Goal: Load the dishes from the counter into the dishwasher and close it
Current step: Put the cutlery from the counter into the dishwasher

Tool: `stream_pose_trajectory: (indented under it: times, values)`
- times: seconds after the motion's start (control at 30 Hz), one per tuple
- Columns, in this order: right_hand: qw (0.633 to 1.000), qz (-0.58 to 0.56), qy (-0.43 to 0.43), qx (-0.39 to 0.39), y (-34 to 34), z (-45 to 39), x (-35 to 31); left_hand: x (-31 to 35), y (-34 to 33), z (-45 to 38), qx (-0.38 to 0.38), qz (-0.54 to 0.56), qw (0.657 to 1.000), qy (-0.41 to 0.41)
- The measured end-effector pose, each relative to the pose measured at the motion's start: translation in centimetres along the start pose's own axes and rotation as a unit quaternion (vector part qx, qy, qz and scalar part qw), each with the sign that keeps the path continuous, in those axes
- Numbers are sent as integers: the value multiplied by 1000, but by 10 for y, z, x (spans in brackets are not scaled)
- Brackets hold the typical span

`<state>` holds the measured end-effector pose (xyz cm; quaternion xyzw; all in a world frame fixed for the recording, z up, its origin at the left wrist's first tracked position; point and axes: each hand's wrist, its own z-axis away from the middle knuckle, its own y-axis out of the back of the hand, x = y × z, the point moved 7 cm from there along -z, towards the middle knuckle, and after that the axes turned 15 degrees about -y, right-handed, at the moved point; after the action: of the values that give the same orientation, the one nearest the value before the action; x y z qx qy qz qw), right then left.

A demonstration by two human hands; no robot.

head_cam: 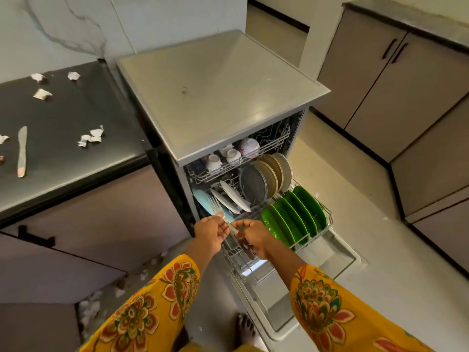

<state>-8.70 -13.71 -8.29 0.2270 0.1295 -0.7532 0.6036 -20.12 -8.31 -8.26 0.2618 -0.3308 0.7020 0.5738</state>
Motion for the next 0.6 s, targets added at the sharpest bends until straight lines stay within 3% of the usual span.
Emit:
stream_pose_trajectory:
  times: [0.6]
  values:
    - [994,-41,-103,-4,81,-75,69,-75,-42,-32,52,-10,997,50]
